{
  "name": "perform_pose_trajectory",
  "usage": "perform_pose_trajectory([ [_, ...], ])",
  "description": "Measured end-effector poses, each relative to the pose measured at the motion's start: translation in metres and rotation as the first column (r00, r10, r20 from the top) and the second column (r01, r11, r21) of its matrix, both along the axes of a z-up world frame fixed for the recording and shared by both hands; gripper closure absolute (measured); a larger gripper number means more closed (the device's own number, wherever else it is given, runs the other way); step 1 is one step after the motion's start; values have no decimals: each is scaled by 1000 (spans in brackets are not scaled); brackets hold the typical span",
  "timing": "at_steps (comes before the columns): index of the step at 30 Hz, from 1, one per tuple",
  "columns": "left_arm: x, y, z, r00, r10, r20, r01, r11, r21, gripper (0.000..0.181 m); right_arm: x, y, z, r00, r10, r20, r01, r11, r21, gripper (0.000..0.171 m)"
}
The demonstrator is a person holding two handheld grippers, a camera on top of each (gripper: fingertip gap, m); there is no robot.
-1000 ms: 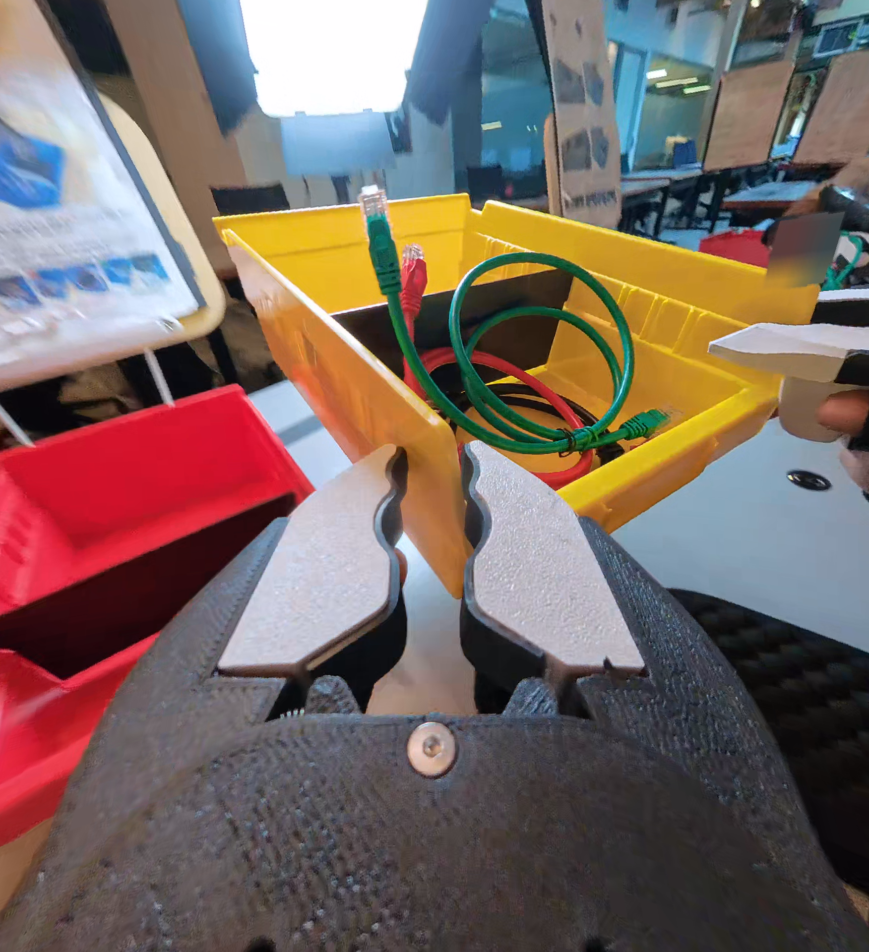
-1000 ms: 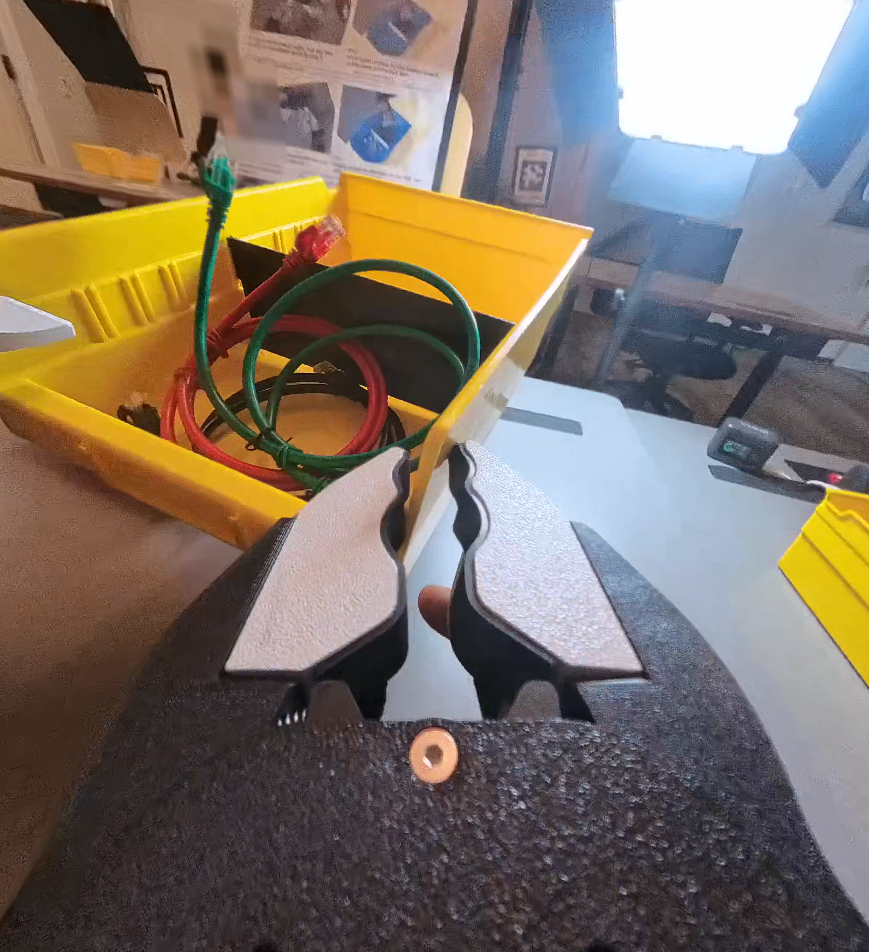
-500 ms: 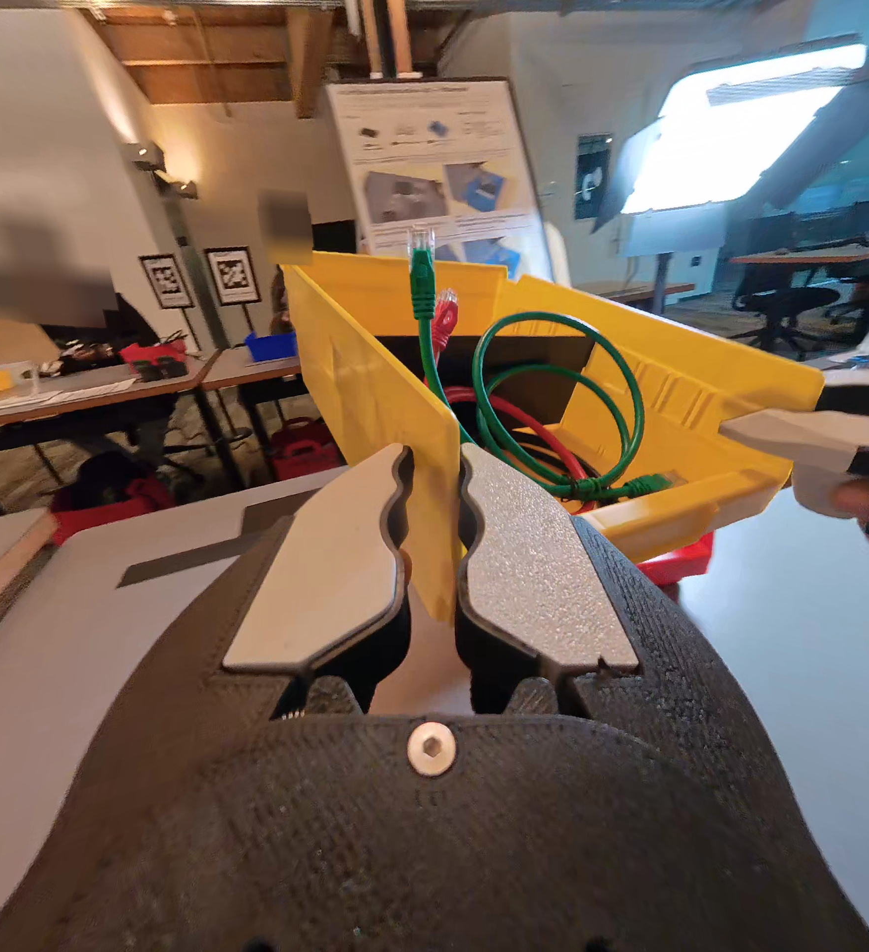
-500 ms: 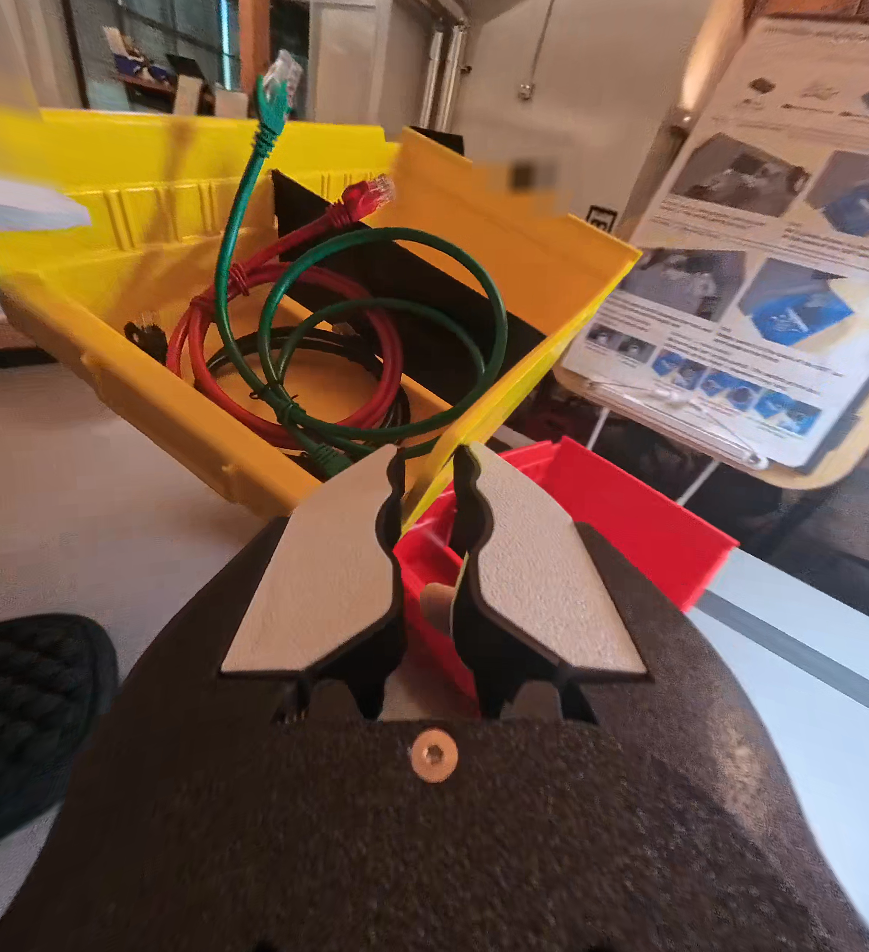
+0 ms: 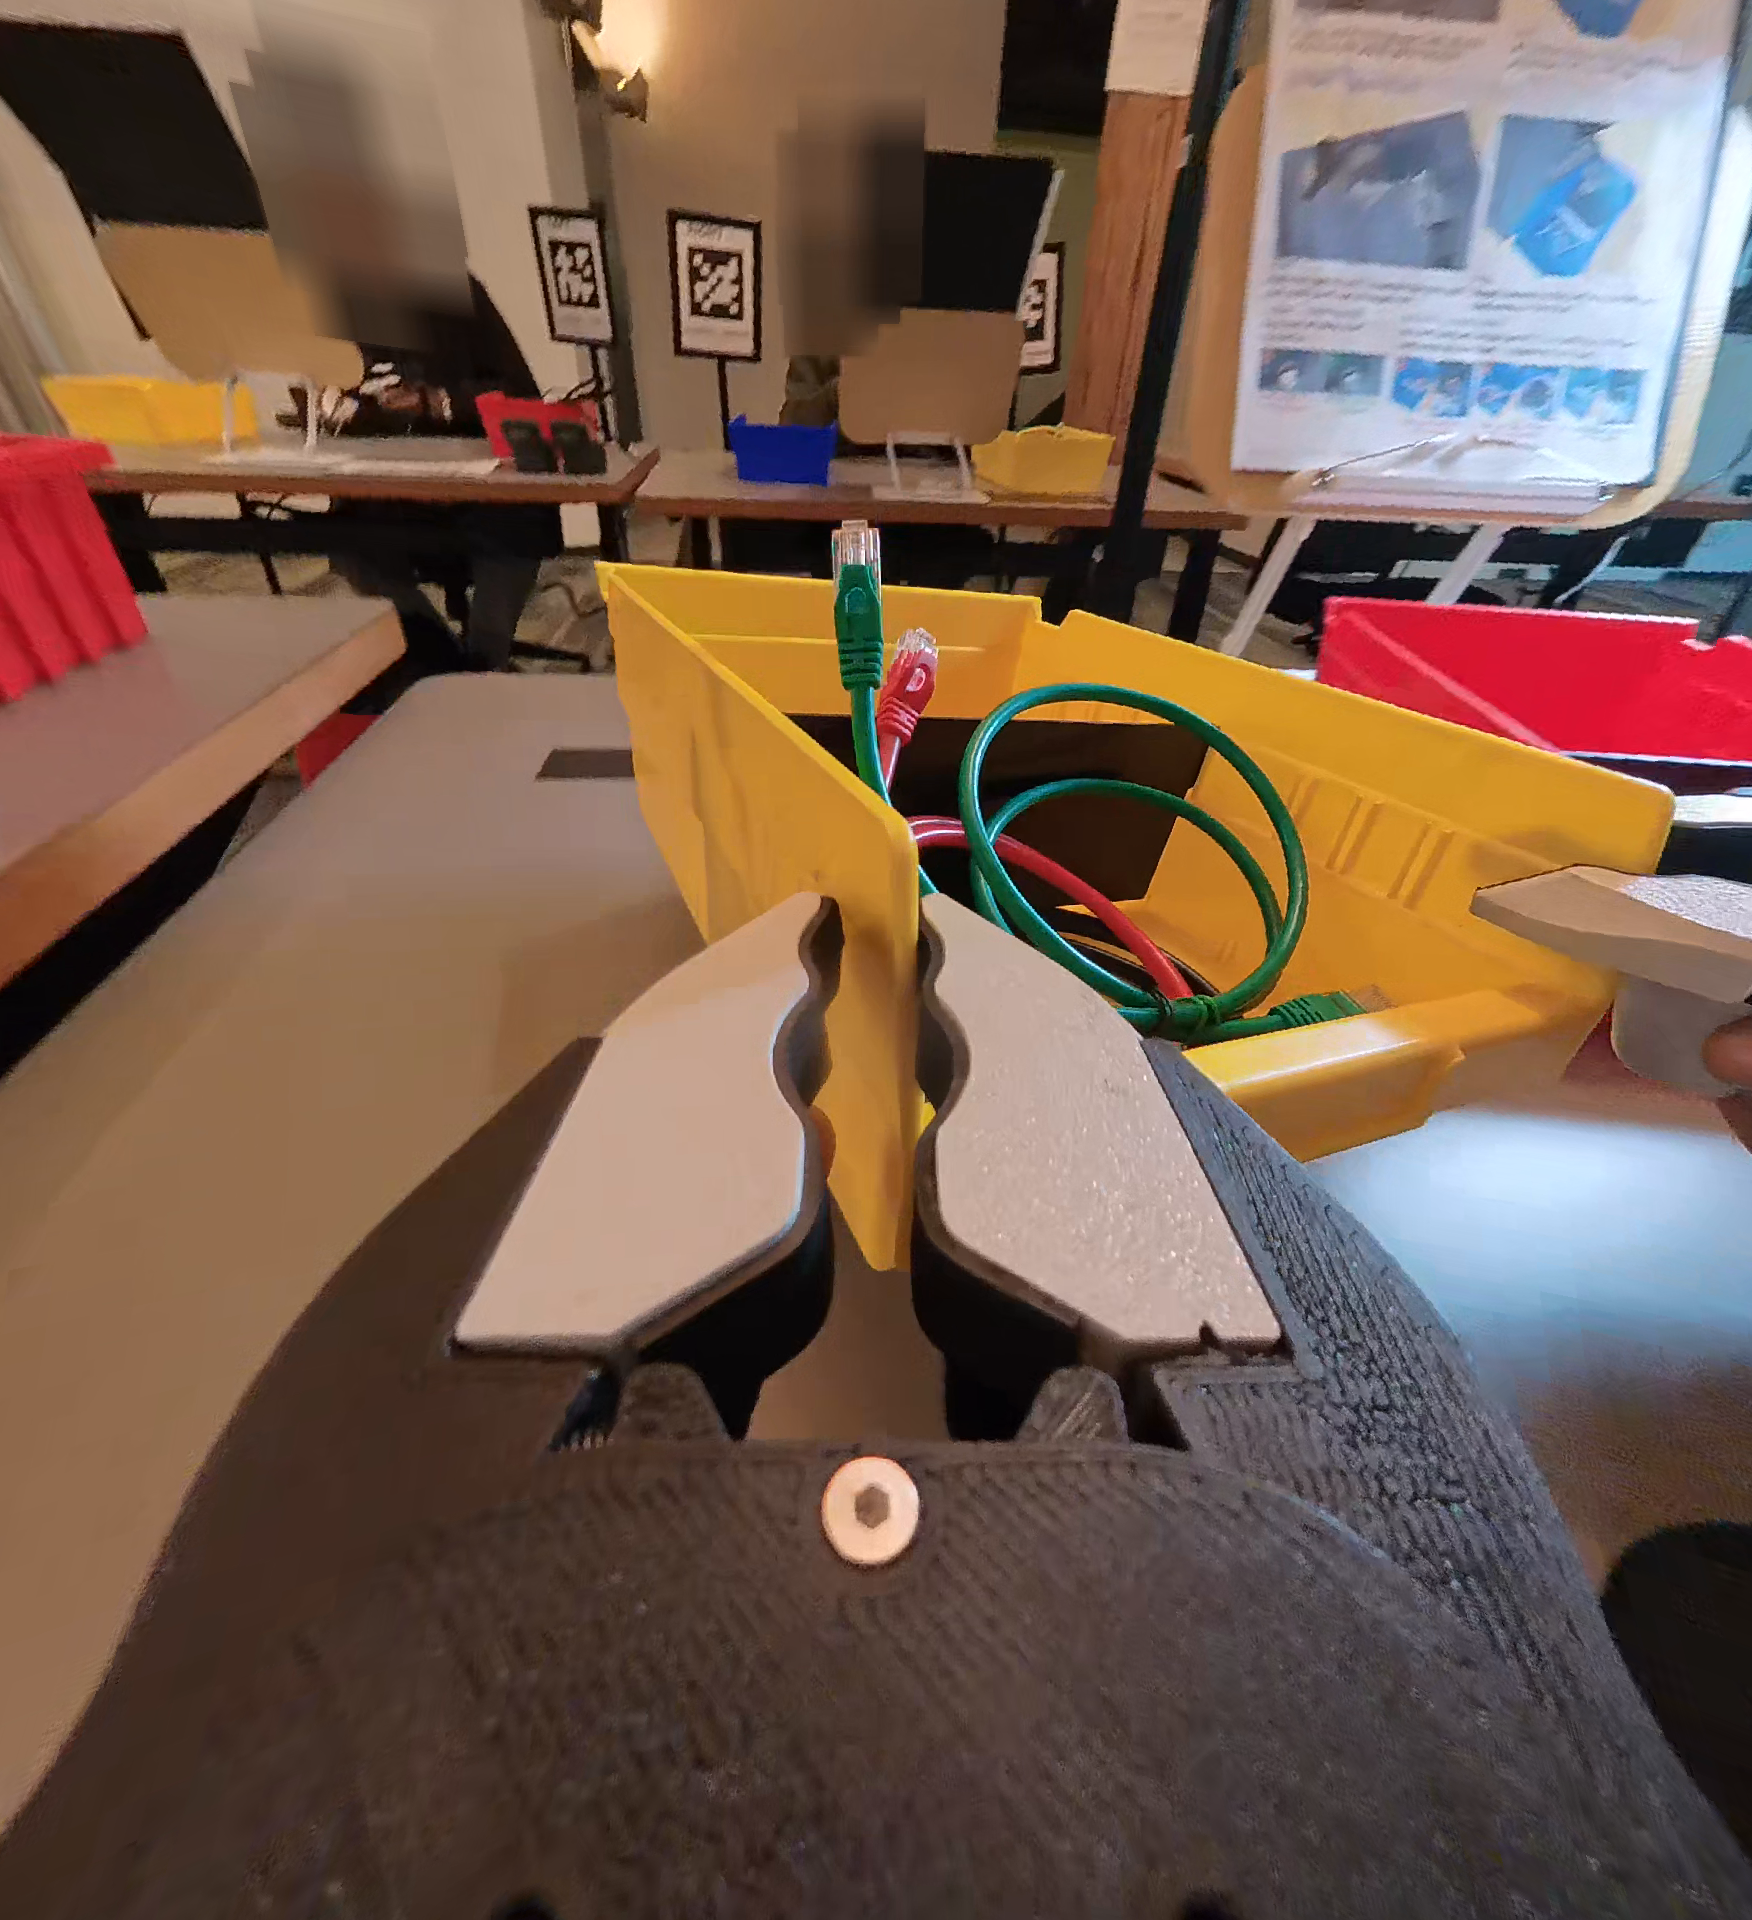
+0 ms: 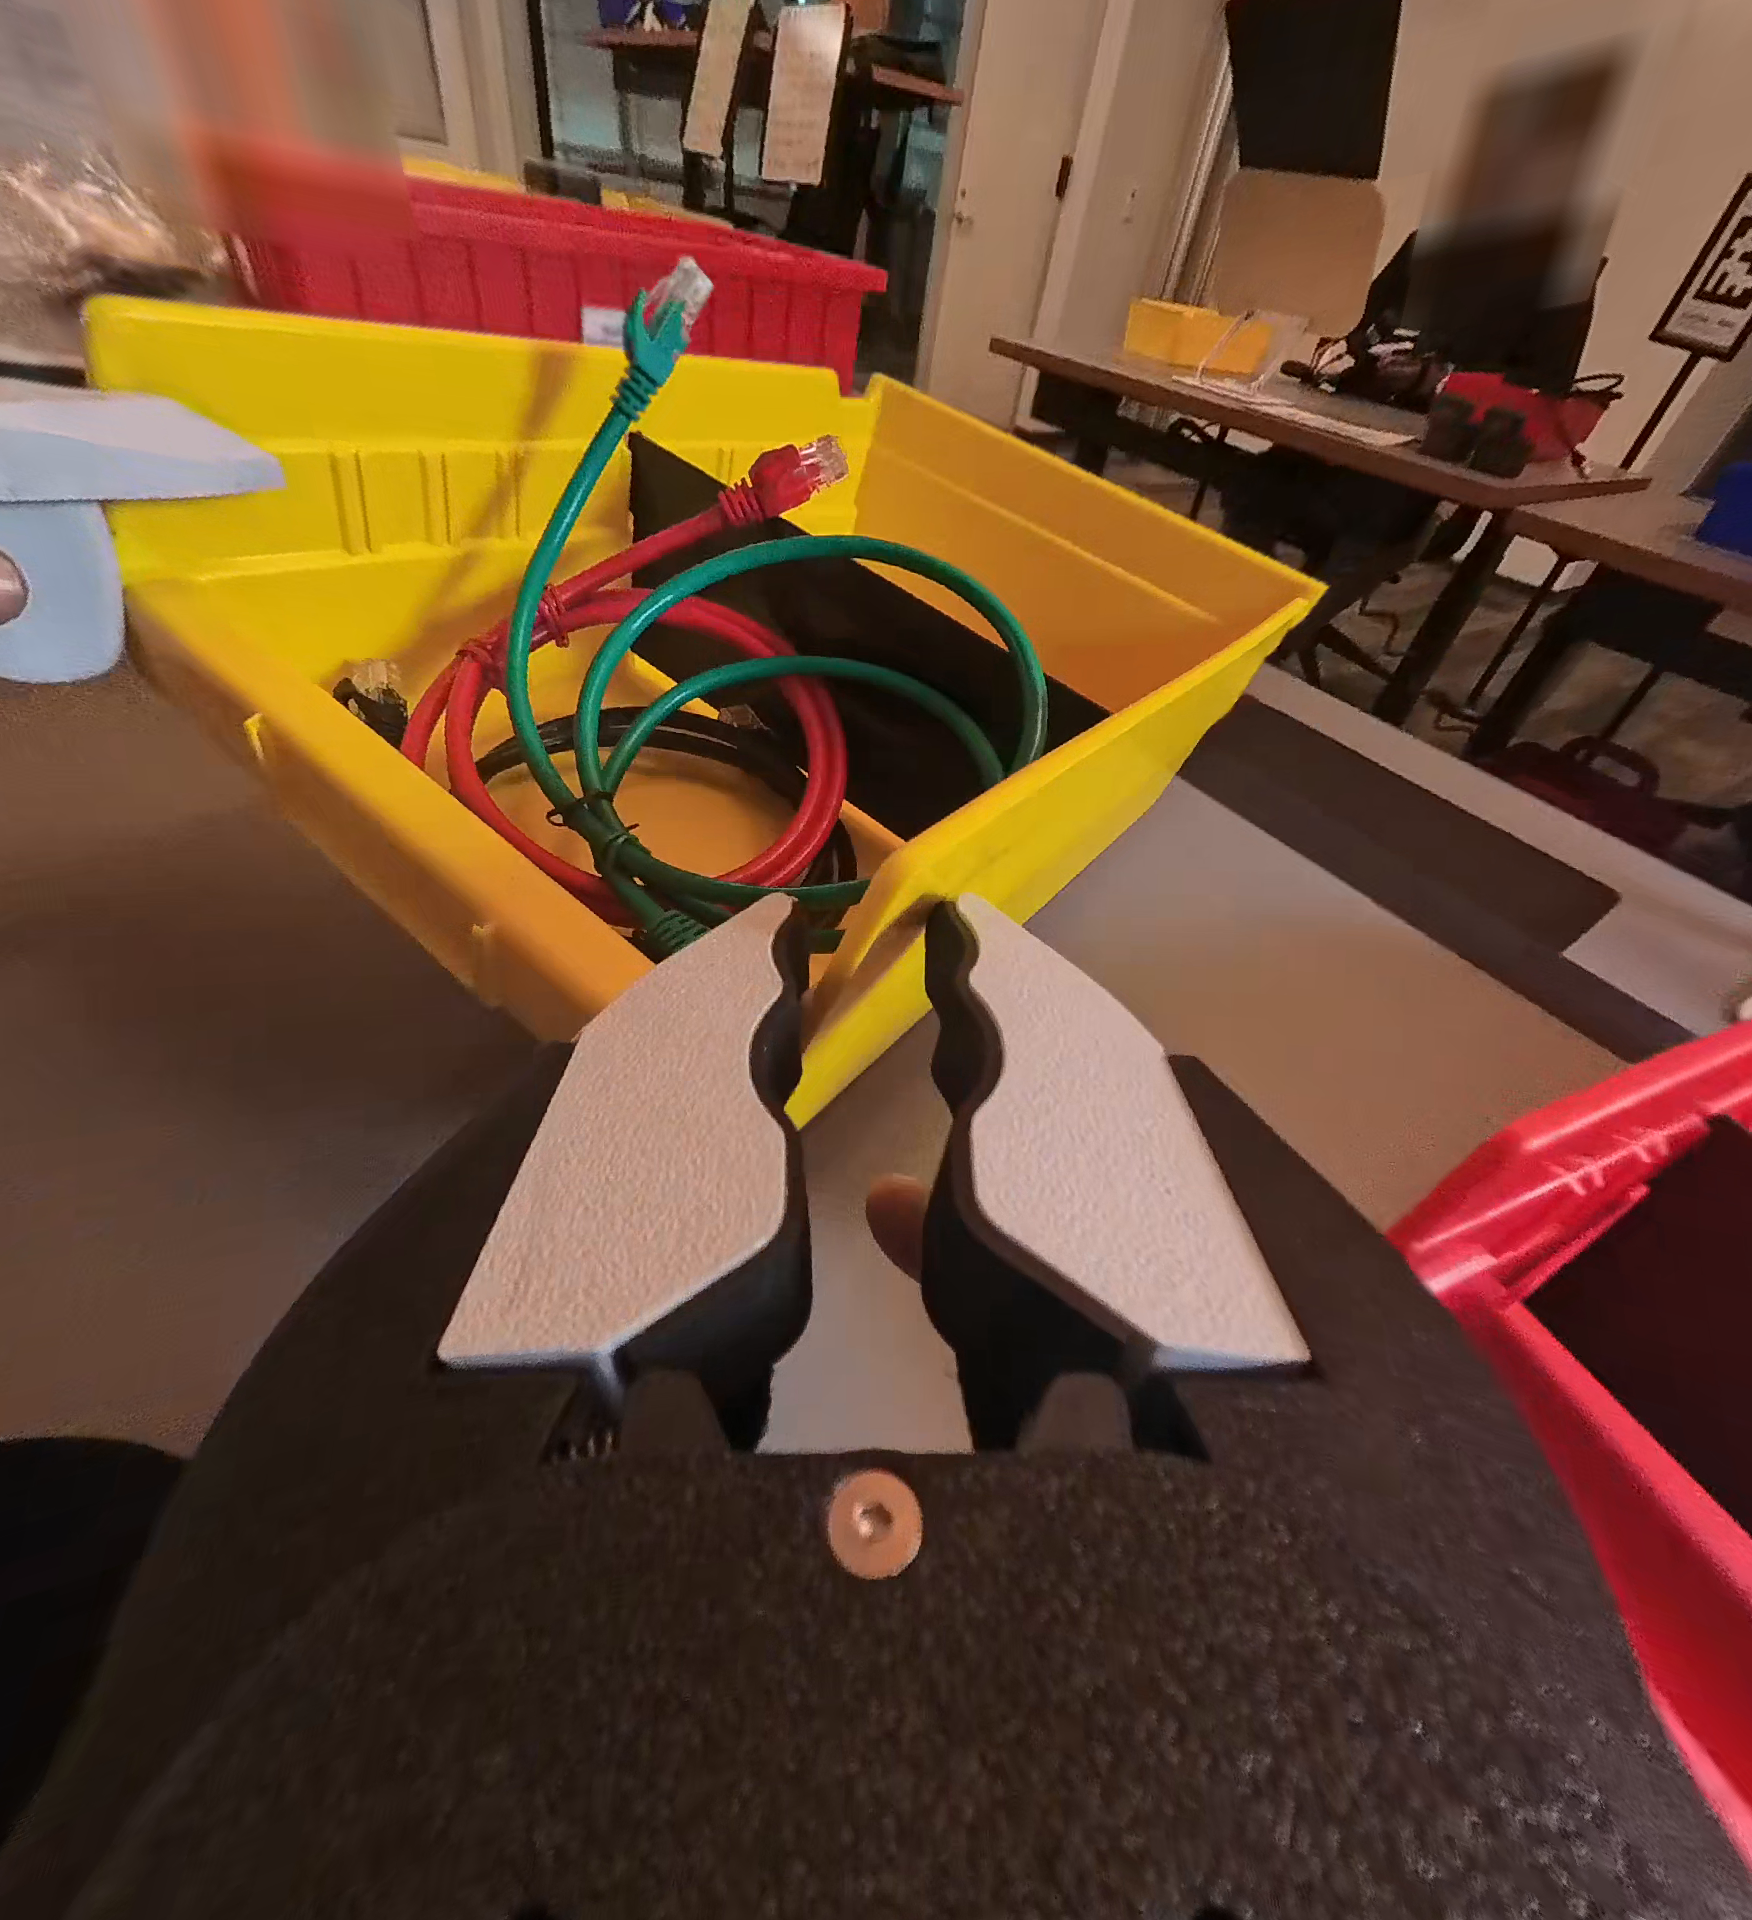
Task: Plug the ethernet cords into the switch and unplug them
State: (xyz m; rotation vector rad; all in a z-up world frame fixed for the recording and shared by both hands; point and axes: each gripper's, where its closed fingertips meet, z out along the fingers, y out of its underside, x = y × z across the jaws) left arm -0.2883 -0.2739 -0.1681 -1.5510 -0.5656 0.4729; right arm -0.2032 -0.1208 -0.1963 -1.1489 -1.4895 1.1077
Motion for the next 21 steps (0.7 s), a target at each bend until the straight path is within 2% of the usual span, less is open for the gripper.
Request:
perform_pose_trajectory([
  [4,-16,1,-37,997,66,47,-63,996,-64,169,-26,9,-30,994,-32,103,27,998,55,152],
  [5,-17,6,-46,996,54,77,-45,993,-108,168,-30,17,-35,988,-64,143,52,995,84,153],
  [7,-7,22,-58,991,-48,127,70,982,-175,162,-31,29,-34,978,-85,188,69,994,86,138],
  [10,5,37,-57,983,-150,103,169,961,-217,155,-12,46,-21,976,-54,210,45,998,50,126],
  [12,3,33,-47,989,-131,73,145,962,-231,147,10,61,-6,978,-49,202,28,994,105,119],
  [15,8,23,-11,994,-98,-44,84,965,-248,146,48,95,-8,939,-65,338,-14,974,227,113],
  [17,23,26,1,984,-144,-109,91,916,-391,152,73,118,-23,873,-95,479,-61,952,299,115],
  [19,42,39,-14,973,-229,3,189,795,-576,140,95,138,-43,774,-137,619,-135,919,371,112],
  [21,56,59,-25,949,-312,37,254,691,-677,137,107,153,-59,695,-192,693,-210,867,451,108],
])
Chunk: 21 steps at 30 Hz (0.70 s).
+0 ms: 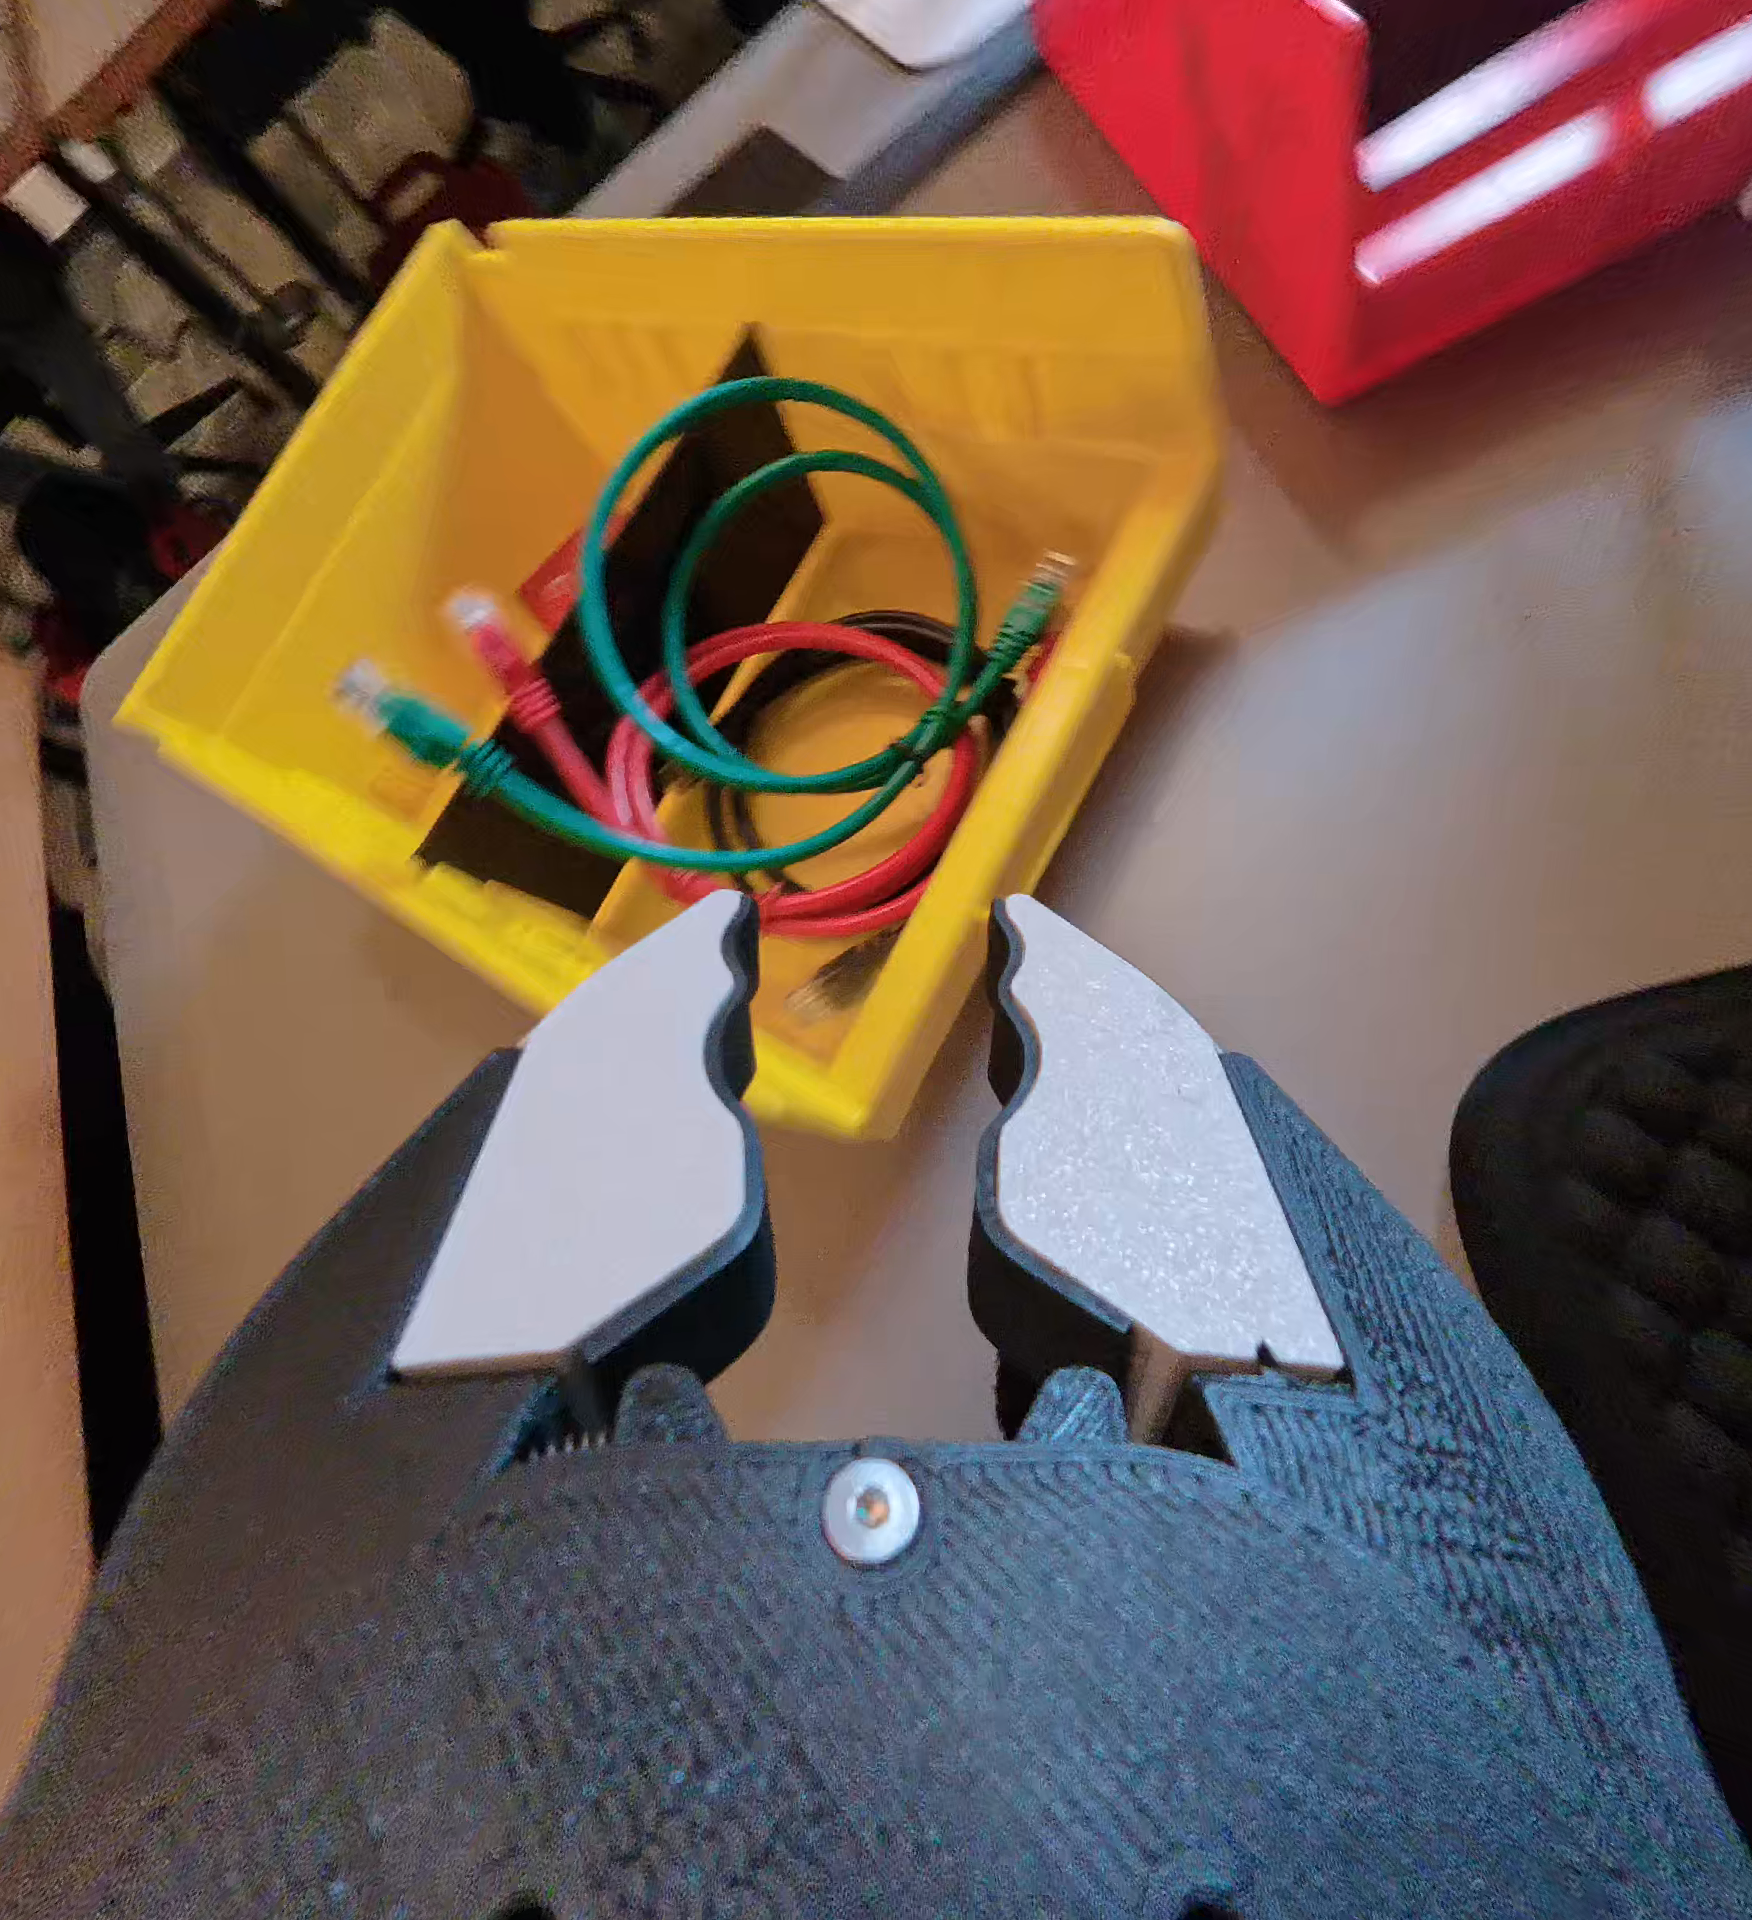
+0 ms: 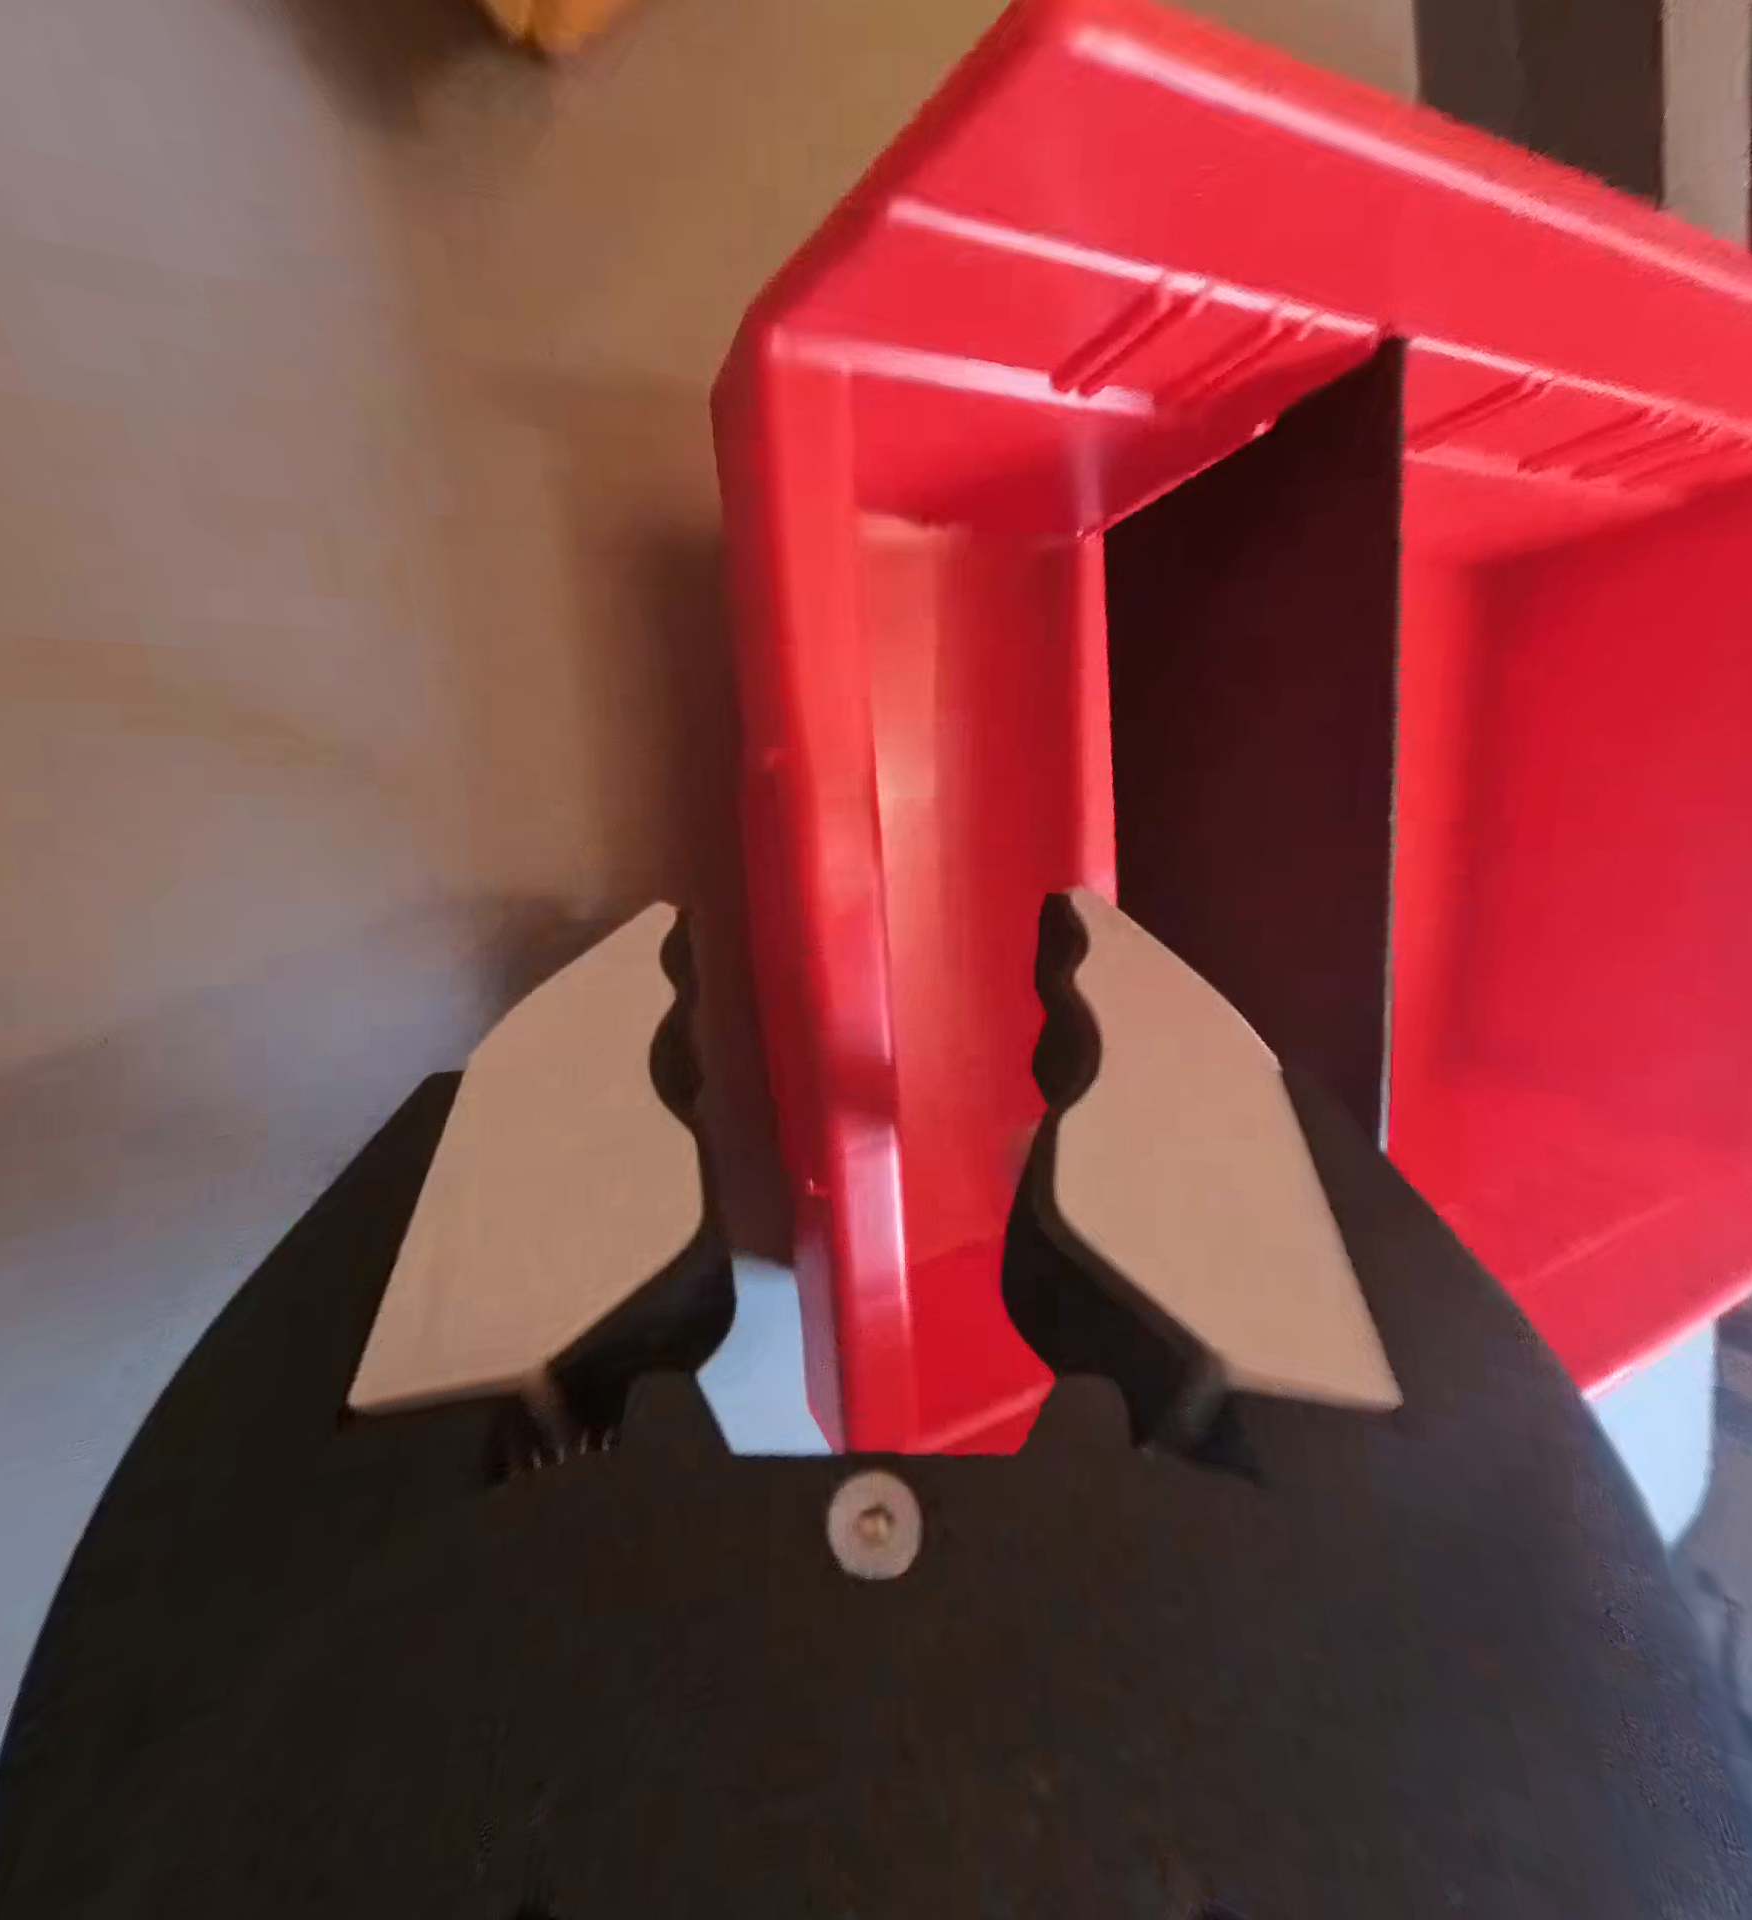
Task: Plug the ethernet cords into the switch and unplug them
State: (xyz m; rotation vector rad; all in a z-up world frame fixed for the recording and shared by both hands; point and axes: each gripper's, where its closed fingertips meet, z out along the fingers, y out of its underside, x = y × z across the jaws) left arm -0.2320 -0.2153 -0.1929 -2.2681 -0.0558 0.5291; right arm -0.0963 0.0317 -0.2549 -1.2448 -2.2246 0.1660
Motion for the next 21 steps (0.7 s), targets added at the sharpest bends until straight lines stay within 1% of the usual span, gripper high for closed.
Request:
perform_pose_trajectory([
  [2,9,19,-17,997,-71,-17,68,988,-137,135,6,4,-16,994,37,105,-42,998,52,106],
  [3,12,27,-29,995,-98,-6,94,971,-218,134,7,4,-24,988,48,150,-58,996,62,107],
  [4,11,33,-42,994,-113,-2,108,949,-296,133,5,6,-30,983,51,174,-66,995,81,112],
  [6,-1,42,-67,991,-127,-41,98,898,-429,131,2,11,-38,982,45,182,-64,993,98,142],
  [7,-8,43,-79,990,-128,-56,84,867,-491,127,2,11,-38,984,34,175,-49,996,79,142],
  [8,-15,45,-87,988,-132,-78,71,845,-531,126,7,13,-38,984,20,177,-33,997,71,142],
  [9,-18,46,-93,986,-147,-85,76,829,-554,131,13,16,-37,984,14,175,-27,997,74,141],
  [10,-16,48,-99,983,-172,-57,110,818,-565,141,21,17,-36,988,23,156,-34,997,70,141],
  [12,-16,53,-99,982,-185,-46,133,835,-534,145,42,18,-35,991,29,130,-35,999,42,141],
  [14,-18,54,-100,971,-221,-89,143,840,-524,150,67,22,-33,995,7,100,-10,999,34,141],
  [16,-19,55,-99,964,-234,-129,140,851,-506,150,95,32,-34,997,-29,74,25,998,60,141],
  [19,-18,54,-99,960,-244,-135,149,859,-490,149,134,56,-35,998,-60,32,57,994,98,140],
  [21,-17,54,-99,957,-256,-136,159,857,-491,149,156,72,-35,996,-83,35,79,992,103,140],
])
